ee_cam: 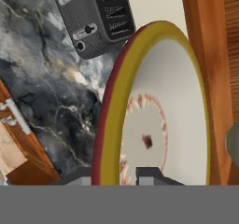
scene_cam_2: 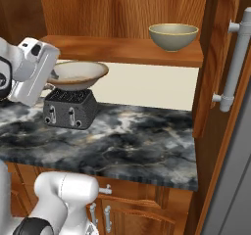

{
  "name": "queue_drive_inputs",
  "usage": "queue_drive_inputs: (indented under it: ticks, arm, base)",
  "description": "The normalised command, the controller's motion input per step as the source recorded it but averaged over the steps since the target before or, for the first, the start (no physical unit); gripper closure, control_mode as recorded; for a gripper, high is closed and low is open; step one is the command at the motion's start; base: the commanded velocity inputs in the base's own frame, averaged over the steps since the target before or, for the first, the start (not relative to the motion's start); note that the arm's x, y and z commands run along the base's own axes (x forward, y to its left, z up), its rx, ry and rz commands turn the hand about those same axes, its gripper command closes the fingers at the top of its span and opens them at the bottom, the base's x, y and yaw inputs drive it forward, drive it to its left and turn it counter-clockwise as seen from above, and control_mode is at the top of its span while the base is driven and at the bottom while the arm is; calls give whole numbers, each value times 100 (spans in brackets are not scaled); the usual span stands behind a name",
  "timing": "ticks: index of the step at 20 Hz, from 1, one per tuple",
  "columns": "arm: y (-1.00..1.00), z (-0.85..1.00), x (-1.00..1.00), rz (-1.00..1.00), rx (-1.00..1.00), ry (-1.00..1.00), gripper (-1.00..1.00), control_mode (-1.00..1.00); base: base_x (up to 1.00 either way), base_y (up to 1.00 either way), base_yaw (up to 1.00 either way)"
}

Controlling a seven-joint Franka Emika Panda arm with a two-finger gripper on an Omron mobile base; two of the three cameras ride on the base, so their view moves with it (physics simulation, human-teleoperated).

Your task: Pick up the bowls from the cabinet and place each bowl in front of a stool on the dining counter.

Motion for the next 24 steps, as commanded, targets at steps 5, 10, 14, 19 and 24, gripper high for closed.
queue_drive_inputs:
  ticks: [5,10,14,19,24]
  arm:
    - [-1,-37,-61,3,1,-1,100,-100]
    - [0,-39,-15,0,1,-1,100,-100]
    - [0,-27,-1,0,0,1,100,-100]
    - [0,-5,0,0,0,0,100,-100]
    - [0,0,0,0,0,0,100,-100]
  base:
    - [0,0,0]
    - [0,0,0]
    - [0,0,0]
    - [0,0,0]
    - [0,0,0]
